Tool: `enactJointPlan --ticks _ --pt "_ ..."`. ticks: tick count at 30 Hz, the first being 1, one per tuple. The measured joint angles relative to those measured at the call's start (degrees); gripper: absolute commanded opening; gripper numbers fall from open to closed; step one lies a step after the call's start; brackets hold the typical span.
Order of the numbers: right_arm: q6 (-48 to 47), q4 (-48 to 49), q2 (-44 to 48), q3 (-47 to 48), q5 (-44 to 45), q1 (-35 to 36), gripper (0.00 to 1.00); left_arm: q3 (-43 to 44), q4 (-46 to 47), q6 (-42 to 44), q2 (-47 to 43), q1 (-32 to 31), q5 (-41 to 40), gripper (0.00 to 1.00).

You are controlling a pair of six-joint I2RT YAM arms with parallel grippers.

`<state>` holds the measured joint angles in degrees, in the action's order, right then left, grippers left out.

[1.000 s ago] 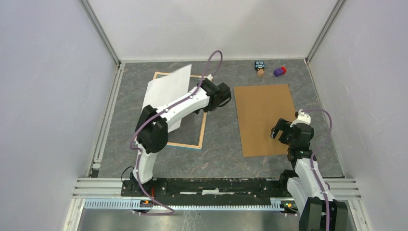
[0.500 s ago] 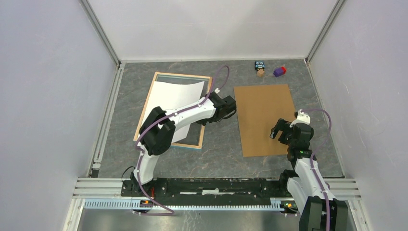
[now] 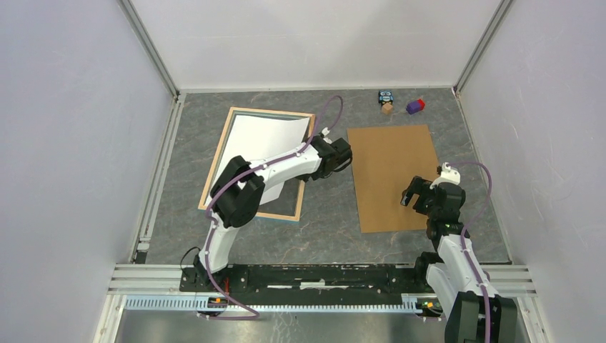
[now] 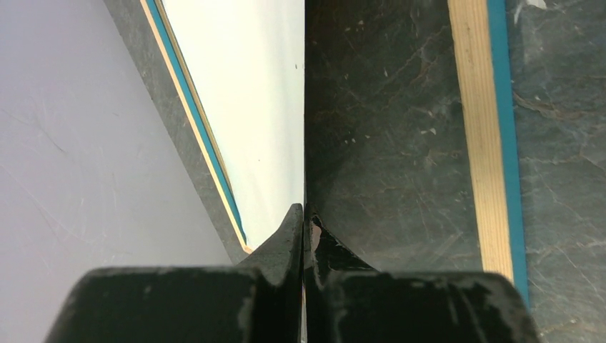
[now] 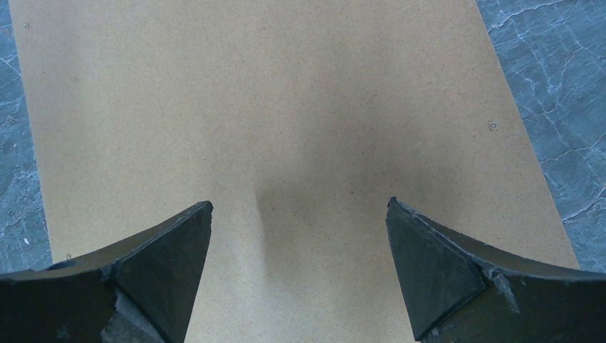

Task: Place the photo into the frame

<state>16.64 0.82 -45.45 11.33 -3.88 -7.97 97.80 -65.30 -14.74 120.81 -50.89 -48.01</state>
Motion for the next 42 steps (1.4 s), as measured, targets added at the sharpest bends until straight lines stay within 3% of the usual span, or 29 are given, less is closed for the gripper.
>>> enactJointPlan --ticks 22,27,37,42 --pt "-0.02 0.00 0.00 0.00 -0.04 0.39 0.98 0.39 4.66 4.70 2.45 3.30 -0.44 0.03" --pt "-0.02 0.00 0.00 0.00 -0.04 0.48 0.98 0.39 4.59 5.14 2.45 3.30 -0.37 0.19" --pt "-0.02 0.00 -0.02 0.00 -0.04 0.48 0.98 0.39 4.11 5.14 2.45 3.32 2.75 0.65" --pt "-0.02 0.00 -0.04 0.00 -0.02 0.74 0.98 0.39 3.67 5.18 1.79 3.50 5.62 0.79"
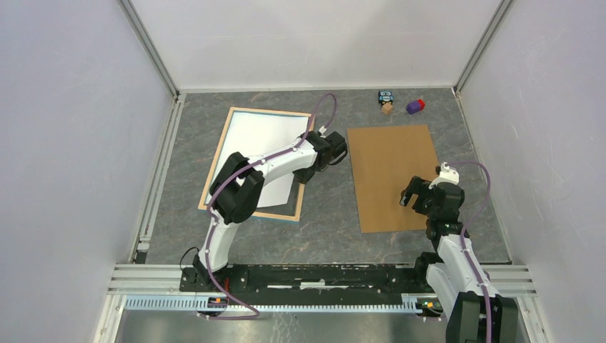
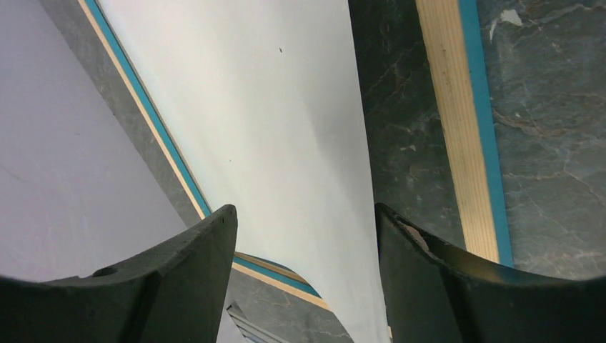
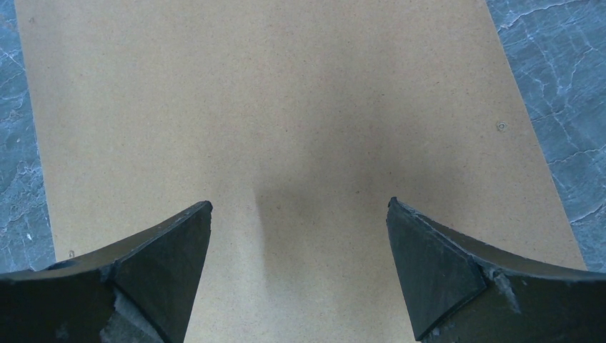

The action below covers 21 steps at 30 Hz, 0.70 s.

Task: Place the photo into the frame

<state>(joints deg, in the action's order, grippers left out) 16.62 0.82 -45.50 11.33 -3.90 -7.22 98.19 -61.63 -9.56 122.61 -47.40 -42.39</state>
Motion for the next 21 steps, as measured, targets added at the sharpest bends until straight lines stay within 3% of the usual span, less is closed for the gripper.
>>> enactJointPlan --ticks 11,14,21 --pt "-0.20 0.00 -0.02 0.00 0.02 0.28 0.98 -1.31 0.09 -0.63 -10.71 0.07 14.32 0.98" --pt "-0.48 0.00 -0.02 0.00 0.00 0.48 0.98 -3.61 1.51 -1.38 -15.23 0.17 19.34 1.00" --pt "-1.62 0.00 -0.76 0.00 0.00 1.36 0.98 -15.78 15.56 -8.00 -26.64 2.32 39.52 1.00"
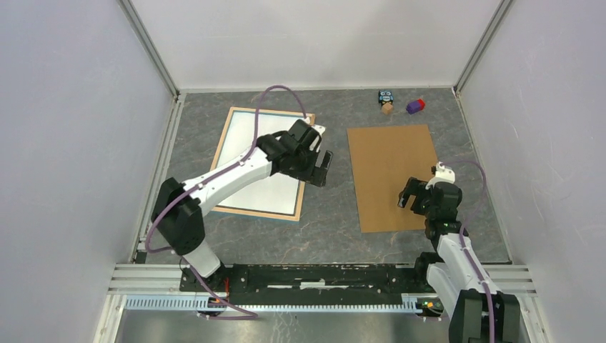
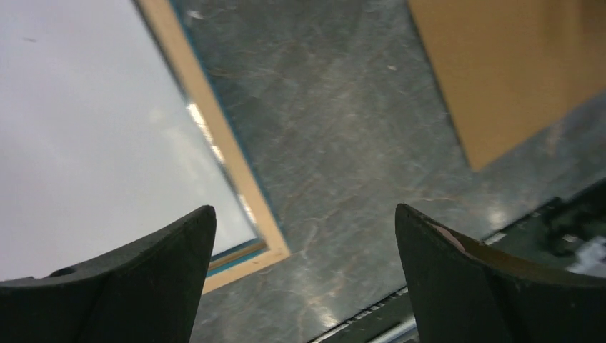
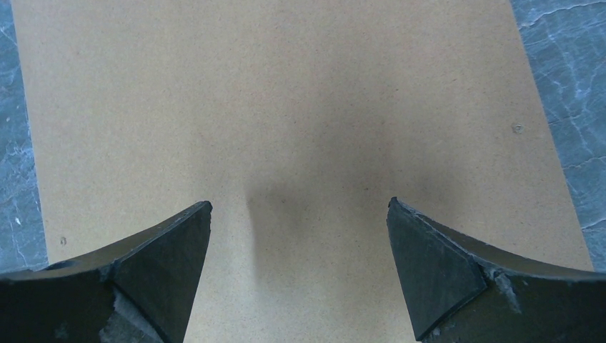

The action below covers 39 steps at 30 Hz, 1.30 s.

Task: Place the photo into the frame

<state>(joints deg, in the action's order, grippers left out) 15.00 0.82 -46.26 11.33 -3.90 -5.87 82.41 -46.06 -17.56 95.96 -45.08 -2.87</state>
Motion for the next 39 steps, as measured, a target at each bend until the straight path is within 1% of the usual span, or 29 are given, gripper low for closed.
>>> enactJointPlan --ticks 1,4,7,9,11,13,17,19,23,28,31,33,37,39 --pt "-0.24 0.00 -0.24 0.00 0.04 0.31 0.98 -2.16 2.75 -1.42 -1.09 0.28 2.56 1.00" --pt "-1.07 -0.04 -0.94 0.02 0.35 1.40 0.98 -11.21 16.17 -9.22 -3.82 0.74 12.90 1.00" --pt "-1.49 -0.66 -2.49 0.74 0.46 2.14 0.98 -19.56 32.28 -19.63 -3.08 0.31 22.10 1.00" --pt "-1.66 -2.45 -5.33 2.71 0.31 2.38 0.98 -23.26 41.48 -25.57 -1.49 -0.52 25.77 1.00" --pt "-1.73 -5.14 -8.74 5.86 0.66 2.40 0.94 -24.65 48.13 -30.10 0.90 -2.01 27.47 1.00" --pt "-1.66 -7.65 -11.45 9.53 1.66 2.40 0.93 -25.31 54.18 -34.10 3.32 -3.74 28.52 1.00" --pt "-1.40 -10.49 -13.44 16.35 5.57 2.05 0.98 -28.74 67.04 -42.49 7.41 -6.14 28.98 1.00" --pt "-1.16 -11.28 -14.97 19.91 7.17 0.76 0.98 -29.35 70.53 -45.20 9.53 -6.43 29.00 1.00" --pt "-0.33 -11.17 -20.17 24.96 8.04 -4.72 0.98 -29.49 74.29 -49.42 12.94 -6.38 28.65 1.00" --pt "0.20 -11.04 -26.21 26.08 8.02 -12.09 0.98 -29.90 74.23 -50.90 13.84 -6.38 26.58 1.00" --pt "0.44 -10.45 -28.59 25.88 7.52 -15.72 0.98 -29.86 72.52 -50.93 13.84 -6.38 24.76 1.00" --pt "0.98 -8.83 -28.85 24.70 6.29 -17.79 0.98 -29.14 69.81 -50.75 14.14 -6.38 23.63 1.00" --pt "1.70 -6.38 -29.83 22.62 3.80 -19.67 0.98 -24.96 65.51 -50.25 15.50 -6.40 21.86 1.00" --pt "1.92 -5.31 -31.21 21.97 2.38 -19.69 0.98 -23.82 64.96 -50.27 16.28 -6.40 21.09 1.00"
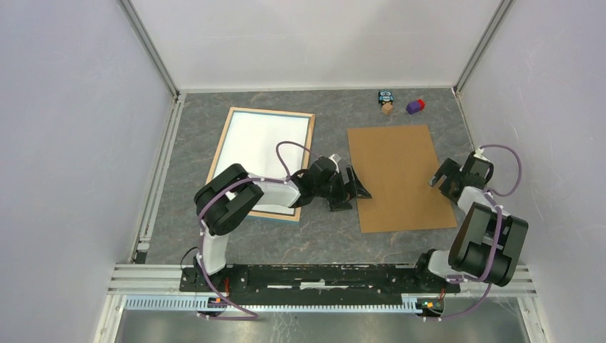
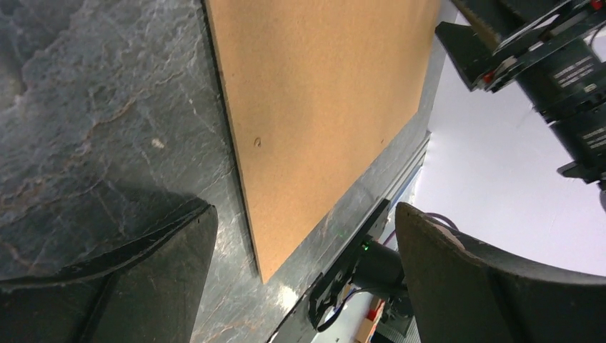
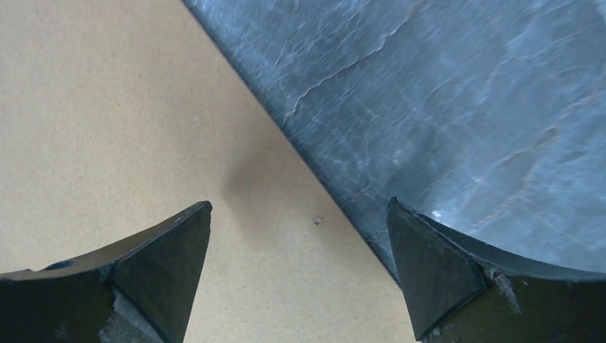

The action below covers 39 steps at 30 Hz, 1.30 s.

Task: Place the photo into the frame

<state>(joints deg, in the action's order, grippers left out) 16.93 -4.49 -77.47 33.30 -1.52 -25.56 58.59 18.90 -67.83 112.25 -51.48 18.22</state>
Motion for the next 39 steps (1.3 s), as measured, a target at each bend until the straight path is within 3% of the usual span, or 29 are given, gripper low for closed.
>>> enactJointPlan --ticks 10,19,29,35,39 --pt "2.78 9.66 0.04 -4.61 -6.91 -0.09 0.94 6.16 0.55 -0.26 4.85 0.02 -0.52 0.99" --pt "3.98 13.81 1.05 -7.08 -7.69 -0.20 0.92 5.31 5.11 -2.05 5.90 1.53 1.33 0.81" --pt "4.24 17.18 2.05 -8.41 -6.67 2.08 0.91 2.01 9.25 -3.54 5.09 2.62 -0.44 0.53" --pt "4.68 17.73 1.99 -8.50 -6.43 2.86 0.91 -0.52 13.88 -5.20 2.38 2.67 -1.66 0.49" --pt "6.71 17.05 1.92 -9.25 -10.80 5.68 0.91 -0.57 19.85 -7.17 0.81 1.95 -1.40 0.45"
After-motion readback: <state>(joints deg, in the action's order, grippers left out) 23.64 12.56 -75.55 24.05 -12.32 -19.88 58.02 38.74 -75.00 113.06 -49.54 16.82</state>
